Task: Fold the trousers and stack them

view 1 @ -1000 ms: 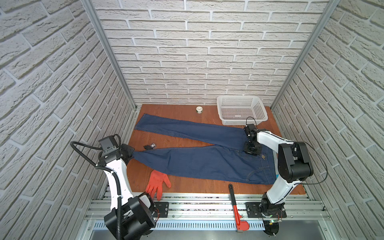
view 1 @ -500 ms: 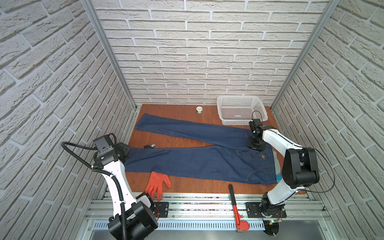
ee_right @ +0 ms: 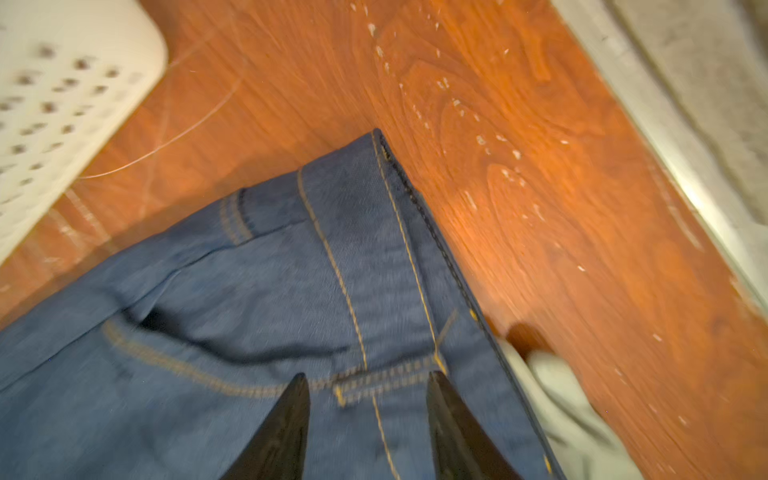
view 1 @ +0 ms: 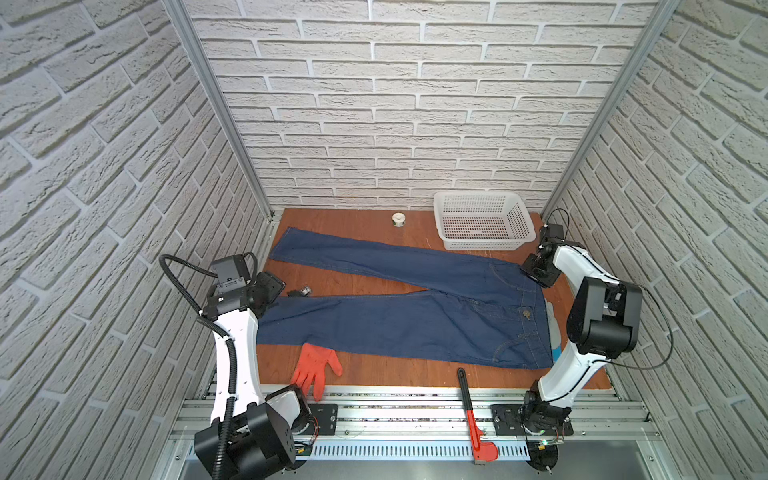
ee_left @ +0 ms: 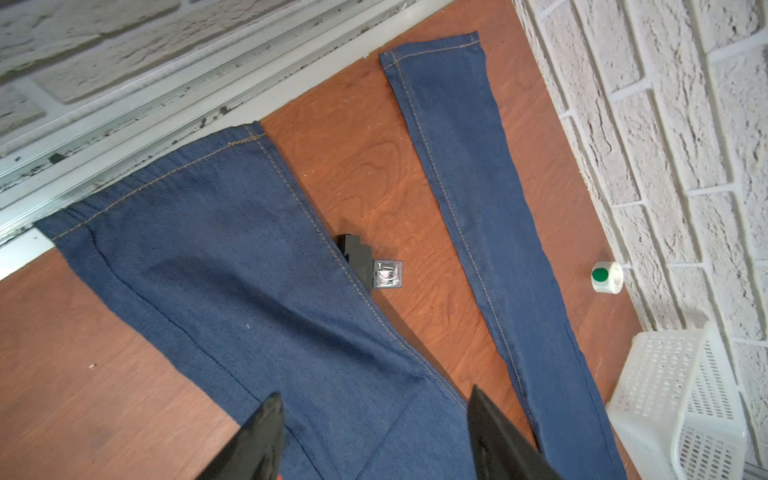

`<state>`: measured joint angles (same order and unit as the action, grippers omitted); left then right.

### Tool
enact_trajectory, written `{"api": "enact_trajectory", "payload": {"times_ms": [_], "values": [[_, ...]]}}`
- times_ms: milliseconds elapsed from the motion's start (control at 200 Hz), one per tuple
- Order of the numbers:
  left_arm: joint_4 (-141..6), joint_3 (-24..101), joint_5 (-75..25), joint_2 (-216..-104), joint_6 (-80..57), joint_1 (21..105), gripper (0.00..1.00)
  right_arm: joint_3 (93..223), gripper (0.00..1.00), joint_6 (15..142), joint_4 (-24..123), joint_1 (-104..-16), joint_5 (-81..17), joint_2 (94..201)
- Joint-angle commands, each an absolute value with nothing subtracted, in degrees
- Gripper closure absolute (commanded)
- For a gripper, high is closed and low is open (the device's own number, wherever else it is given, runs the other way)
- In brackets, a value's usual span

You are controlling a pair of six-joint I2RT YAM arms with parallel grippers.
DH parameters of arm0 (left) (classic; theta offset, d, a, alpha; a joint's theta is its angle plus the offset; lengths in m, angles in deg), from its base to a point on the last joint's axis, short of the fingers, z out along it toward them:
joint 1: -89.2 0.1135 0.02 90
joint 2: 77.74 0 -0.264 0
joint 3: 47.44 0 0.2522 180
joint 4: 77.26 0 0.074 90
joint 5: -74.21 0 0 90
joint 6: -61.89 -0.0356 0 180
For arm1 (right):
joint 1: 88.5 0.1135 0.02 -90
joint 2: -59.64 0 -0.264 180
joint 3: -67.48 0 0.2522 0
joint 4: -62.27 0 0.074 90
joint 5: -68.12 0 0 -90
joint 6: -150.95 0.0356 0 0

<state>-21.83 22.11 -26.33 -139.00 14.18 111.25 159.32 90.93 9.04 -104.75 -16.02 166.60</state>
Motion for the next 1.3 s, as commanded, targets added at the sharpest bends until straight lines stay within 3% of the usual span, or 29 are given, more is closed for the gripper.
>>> {"api": "enact_trajectory", "payload": {"times_ms": [0,390,635,1015,1155,1295], "values": [[-24.91,21.51,-25.37,-139.59,14.7,110.3,0.3,161.28,0.51,90.08,10.75,-105.35,-18.39,168.6],[-26.4,22.08,-25.28,-140.88,14.09,109.43,0.3,164.1,0.47,89.07,10.27,-107.41,-16.13,176.01],[-28.25,21.73,-25.46,-142.56,14.17,109.37,0.3,170.13,0.58,91.63,9.03,-107.56,-16.27,182.23],[-28.78,23.27,-25.19,-144.2,14.16,109.42,0.3,182.83,0.6,94.15,6.85,-107.13,-15.51,189.92],[-27.96,23.79,-25.29,-143.63,14.18,109.42,0.3,183.95,0.59,94.46,6.45,-106.68,-16.84,188.55],[-25.41,24.5,-24.91,-141.59,13.6,110.12,0.29,179.22,0.55,94.5,6.82,-105.53,-16.15,178.92]]}}
